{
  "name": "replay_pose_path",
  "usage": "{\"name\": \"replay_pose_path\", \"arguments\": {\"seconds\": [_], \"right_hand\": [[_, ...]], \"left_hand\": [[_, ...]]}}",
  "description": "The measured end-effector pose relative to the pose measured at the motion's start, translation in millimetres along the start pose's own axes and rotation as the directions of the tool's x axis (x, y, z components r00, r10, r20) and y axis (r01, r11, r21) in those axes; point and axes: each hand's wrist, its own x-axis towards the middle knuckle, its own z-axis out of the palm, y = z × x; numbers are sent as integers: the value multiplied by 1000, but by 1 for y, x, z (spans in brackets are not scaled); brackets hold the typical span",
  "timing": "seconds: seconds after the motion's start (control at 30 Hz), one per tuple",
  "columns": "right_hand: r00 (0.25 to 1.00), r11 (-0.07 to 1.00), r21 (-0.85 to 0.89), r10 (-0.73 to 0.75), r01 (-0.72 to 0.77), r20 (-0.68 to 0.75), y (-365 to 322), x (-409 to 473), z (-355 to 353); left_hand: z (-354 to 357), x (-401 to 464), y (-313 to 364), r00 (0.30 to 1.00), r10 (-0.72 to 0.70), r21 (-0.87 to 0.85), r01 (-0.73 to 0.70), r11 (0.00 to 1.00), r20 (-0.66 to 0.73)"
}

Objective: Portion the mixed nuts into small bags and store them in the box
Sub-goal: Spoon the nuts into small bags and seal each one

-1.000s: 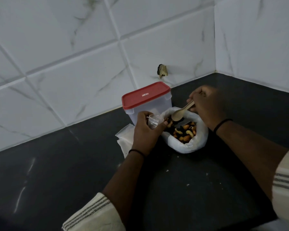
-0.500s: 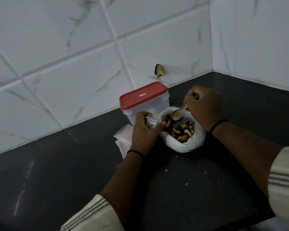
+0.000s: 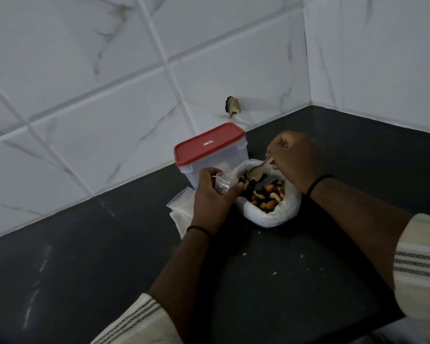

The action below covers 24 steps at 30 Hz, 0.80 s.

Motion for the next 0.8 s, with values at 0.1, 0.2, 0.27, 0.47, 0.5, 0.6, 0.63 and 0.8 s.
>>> {"name": "replay_pose_path", "arguments": {"seconds": [0.1, 0.2, 0.27, 0.47, 0.5, 0.6, 0.63, 0.8], "right_hand": [[996, 995, 65, 68, -72, 63, 2, 0, 2], [991, 986, 125, 102, -112, 86, 2, 0, 4], [990, 982, 156, 84, -101, 114, 0, 1, 4], [995, 997, 13, -81, 80, 51, -7, 0, -1], [994, 993, -35, -112, 112, 20, -7, 0, -2], [971, 960, -161, -238, 229, -39, -8, -1, -3], [967, 954, -176, -252, 243, -36, -8, -2, -2], [994, 994, -54, -97, 99, 41, -3, 0, 4]], "left_hand": [[0, 0, -1, 1000, 11, 11, -11, 1000, -2], [0, 1, -3, 1000, 19, 11, -19, 1000, -7], [1, 1, -4, 1000, 21, 18, -21, 1000, -20], [2, 2, -6, 999, 6, 8, -5, 1000, -41], [3, 2, -6, 999, 0, 7, 0, 1000, -45], [3, 2, -6, 998, 0, 17, 1, 1000, -56], [3, 2, -6, 999, 3, 20, -2, 1000, -52], [3, 2, -5, 999, 10, 31, -9, 999, -45]]}}
